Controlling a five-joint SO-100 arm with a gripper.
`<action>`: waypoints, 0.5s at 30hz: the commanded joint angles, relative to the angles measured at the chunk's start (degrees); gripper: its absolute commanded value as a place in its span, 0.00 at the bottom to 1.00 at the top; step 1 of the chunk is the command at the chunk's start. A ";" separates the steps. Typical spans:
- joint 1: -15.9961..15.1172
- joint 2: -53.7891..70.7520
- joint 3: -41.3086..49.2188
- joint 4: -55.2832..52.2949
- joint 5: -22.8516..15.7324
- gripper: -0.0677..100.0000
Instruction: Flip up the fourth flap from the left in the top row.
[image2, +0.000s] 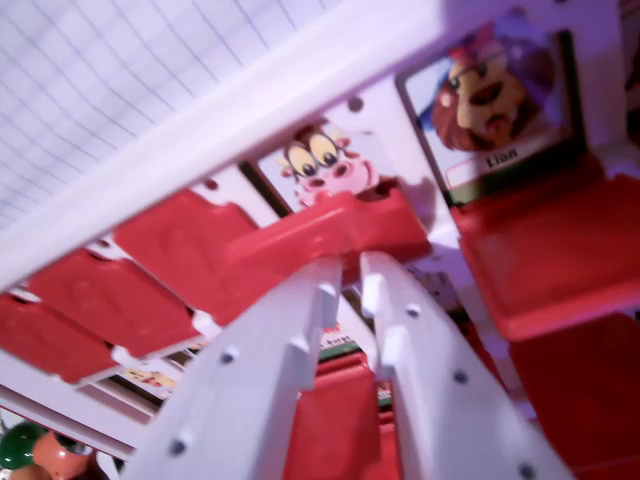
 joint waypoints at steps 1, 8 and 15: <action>0.09 3.69 -6.59 -2.46 0.62 0.02; 0.44 5.10 -6.15 -3.52 -0.88 0.02; -0.18 11.16 -3.08 1.67 -3.69 0.02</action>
